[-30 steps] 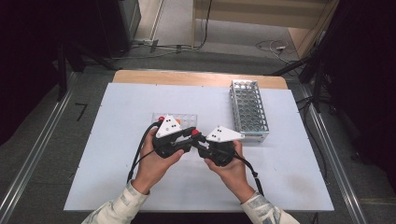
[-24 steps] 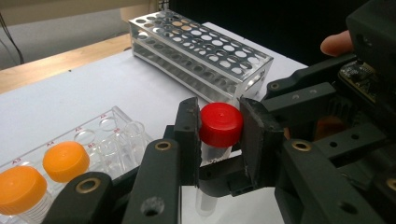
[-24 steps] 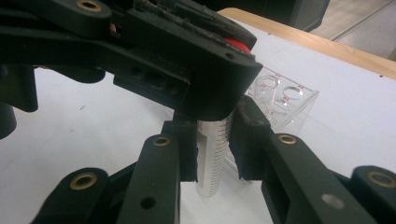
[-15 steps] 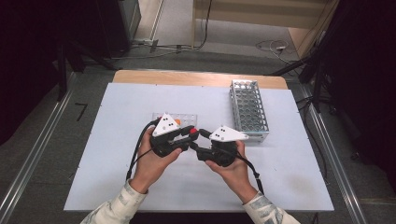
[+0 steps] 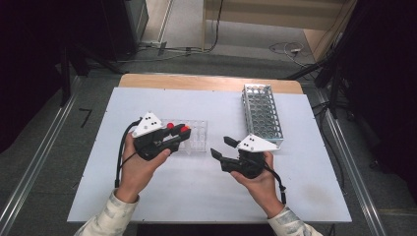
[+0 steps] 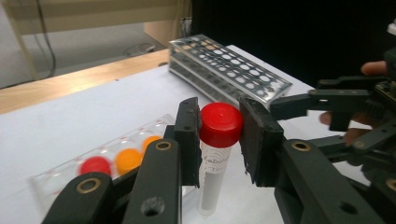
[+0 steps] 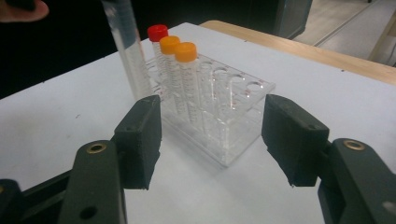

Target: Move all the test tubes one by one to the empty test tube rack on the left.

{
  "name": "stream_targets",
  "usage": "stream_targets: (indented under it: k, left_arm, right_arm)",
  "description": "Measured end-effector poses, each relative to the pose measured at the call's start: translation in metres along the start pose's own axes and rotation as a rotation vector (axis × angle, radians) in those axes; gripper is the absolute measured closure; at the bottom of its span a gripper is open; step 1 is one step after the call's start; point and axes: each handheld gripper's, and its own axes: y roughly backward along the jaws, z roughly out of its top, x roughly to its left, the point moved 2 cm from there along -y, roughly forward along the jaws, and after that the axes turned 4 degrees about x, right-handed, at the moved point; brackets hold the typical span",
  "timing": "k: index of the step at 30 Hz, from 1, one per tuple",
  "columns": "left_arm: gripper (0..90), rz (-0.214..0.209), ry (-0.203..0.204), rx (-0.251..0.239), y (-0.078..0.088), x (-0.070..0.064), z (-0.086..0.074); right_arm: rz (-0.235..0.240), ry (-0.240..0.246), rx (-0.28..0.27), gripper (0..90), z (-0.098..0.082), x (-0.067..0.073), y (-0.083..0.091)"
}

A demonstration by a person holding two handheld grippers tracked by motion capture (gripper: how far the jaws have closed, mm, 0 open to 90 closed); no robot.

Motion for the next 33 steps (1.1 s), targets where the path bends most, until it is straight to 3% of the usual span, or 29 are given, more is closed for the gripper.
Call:
stream_targets:
  k: [7,13,19,27,33]
  left_arm:
    - [70.3,0.072,0.038,-0.019,0.022,0.026,0.003]
    - [70.3,0.139,0.048,-0.041,0.03,0.04,0.005]
    - [70.3,0.173,0.048,-0.051,0.024,0.046,0.006]
    - [70.3,0.221,0.038,-0.033,0.01,0.054,0.001]
    - [70.3,0.232,0.036,-0.038,0.007,0.056,-0.001]
  right_arm:
    - [-0.027,-0.01,0.006,36.4,-0.006,-0.01,0.011]
    - [-0.042,-0.017,0.015,36.6,-0.011,-0.017,0.015]
    - [-0.046,-0.023,0.007,34.6,-0.012,-0.022,0.017]
    - [-0.052,-0.038,0.011,22.7,-0.013,-0.025,0.02]
    - [-0.052,-0.049,0.01,21.4,-0.014,-0.028,0.021]
